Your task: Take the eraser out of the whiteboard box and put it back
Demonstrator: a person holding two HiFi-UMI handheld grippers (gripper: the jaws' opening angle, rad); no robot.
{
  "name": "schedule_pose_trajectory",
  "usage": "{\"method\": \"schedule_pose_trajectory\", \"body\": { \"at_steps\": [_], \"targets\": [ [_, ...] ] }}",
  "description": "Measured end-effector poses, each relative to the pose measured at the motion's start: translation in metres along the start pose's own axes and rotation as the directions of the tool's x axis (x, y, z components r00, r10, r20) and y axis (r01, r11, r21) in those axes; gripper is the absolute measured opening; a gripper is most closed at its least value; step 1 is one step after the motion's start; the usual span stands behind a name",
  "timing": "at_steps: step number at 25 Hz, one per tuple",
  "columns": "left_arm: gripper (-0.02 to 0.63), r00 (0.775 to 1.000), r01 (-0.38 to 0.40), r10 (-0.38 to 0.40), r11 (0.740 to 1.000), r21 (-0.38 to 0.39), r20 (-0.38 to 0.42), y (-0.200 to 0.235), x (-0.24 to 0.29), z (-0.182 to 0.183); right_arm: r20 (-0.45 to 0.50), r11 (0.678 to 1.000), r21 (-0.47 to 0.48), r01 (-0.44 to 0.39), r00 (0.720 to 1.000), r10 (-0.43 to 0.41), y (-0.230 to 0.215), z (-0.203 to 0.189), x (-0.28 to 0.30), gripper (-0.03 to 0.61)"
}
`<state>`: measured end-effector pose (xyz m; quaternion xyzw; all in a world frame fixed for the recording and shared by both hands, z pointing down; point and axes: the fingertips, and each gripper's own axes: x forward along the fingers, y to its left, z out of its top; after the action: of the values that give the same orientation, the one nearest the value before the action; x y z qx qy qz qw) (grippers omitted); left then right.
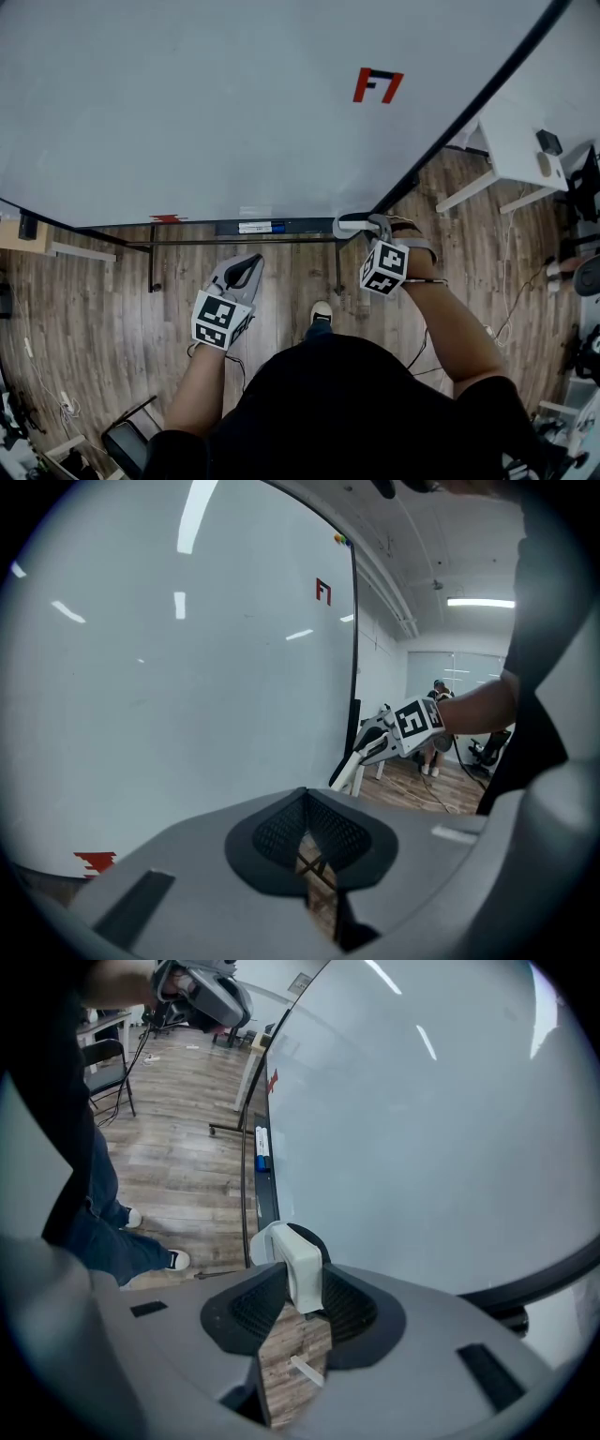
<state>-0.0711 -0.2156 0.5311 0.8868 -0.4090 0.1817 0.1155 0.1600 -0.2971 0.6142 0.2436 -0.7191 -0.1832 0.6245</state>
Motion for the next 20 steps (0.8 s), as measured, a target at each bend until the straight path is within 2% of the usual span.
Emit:
{"method": "schedule_pose_trajectory", "body": {
  "at_steps": [9,20],
  "targets": [
    [0.009,1.000,-0.026,0.026,0.999,-0.032,-0.004,0.005,-0.005,-0.008,-0.063,0.994,-0.102,-0.039,0.998,0.032,0.007,0.005,0.023,0.118],
    [0.009,0.999,-0.037,0.036,0.998,-0.053,-0.023,0.005,-0.008,-0.023,-0.099,0.982,-0.180,-0.063,0.994,0.045,0.018,0.012,0.056,0.120]
  ]
}}
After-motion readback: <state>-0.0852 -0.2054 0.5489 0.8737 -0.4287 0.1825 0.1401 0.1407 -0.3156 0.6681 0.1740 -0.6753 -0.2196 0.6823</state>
